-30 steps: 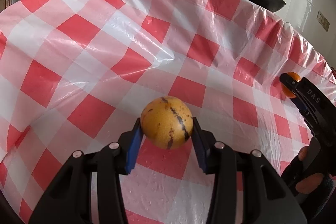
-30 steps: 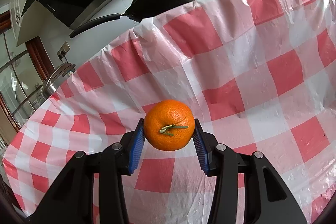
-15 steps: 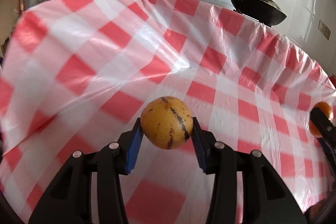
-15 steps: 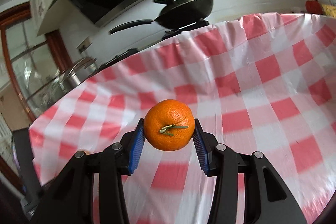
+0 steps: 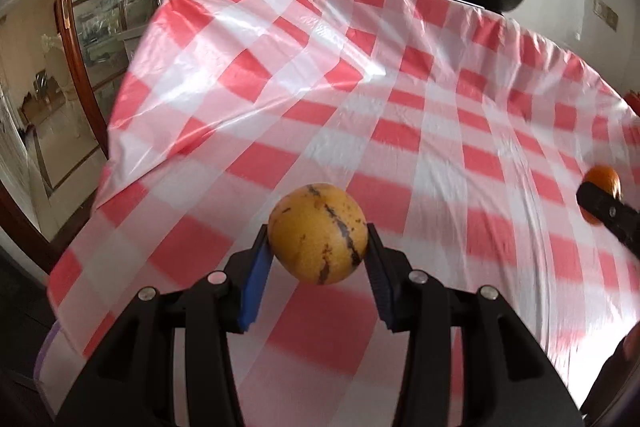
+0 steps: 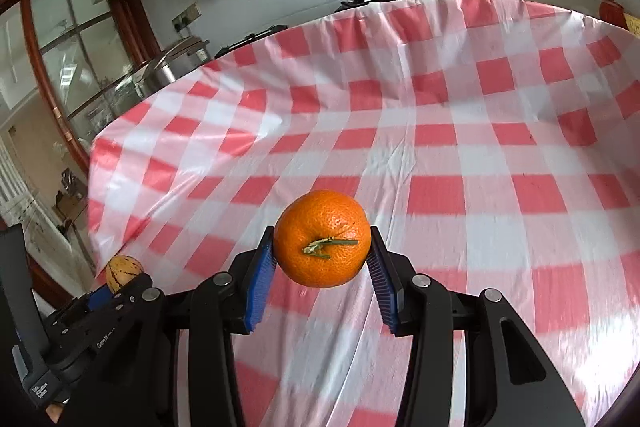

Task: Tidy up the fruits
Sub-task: 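Carry the held striped fruit and small orange off the table over the white box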

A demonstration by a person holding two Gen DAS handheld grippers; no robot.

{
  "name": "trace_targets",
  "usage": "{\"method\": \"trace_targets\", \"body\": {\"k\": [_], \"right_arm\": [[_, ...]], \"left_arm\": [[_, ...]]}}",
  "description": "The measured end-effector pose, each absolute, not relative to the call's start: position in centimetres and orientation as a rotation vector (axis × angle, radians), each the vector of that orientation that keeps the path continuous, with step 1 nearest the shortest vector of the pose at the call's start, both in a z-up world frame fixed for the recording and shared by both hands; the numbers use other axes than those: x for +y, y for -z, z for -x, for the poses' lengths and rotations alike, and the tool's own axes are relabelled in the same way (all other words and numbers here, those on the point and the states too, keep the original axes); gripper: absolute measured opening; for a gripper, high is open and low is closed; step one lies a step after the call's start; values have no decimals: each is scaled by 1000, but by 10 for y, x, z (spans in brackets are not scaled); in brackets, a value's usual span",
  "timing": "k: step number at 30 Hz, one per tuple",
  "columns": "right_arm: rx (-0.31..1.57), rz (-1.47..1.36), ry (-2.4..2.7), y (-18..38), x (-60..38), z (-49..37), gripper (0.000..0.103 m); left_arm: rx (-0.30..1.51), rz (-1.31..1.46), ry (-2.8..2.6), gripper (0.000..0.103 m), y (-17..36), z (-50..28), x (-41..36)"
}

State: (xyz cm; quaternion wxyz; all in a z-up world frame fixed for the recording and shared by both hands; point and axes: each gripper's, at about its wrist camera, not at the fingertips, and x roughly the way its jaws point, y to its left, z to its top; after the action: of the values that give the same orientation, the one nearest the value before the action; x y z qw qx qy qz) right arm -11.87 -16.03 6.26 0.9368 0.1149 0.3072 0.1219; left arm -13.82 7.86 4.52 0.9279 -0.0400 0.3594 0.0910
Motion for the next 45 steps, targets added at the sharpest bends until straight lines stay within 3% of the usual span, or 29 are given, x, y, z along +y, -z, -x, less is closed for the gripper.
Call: {"method": "trace_targets", "body": {"k": [16, 28, 38, 45], "right_arm": [[675, -5, -495, -47, -68, 202, 45], [671, 147, -742, -42, 5, 254, 45], [684, 359, -979, -24, 86, 307, 45], [790, 525, -1107, 15, 149, 330, 45]], "left_arm": [[737, 19, -223, 46, -39, 228, 112], [742, 87, -371, 46, -33, 281, 187], [800, 202, -552, 46, 5, 339, 262], [940, 338, -693, 46, 62, 370, 327]]}}
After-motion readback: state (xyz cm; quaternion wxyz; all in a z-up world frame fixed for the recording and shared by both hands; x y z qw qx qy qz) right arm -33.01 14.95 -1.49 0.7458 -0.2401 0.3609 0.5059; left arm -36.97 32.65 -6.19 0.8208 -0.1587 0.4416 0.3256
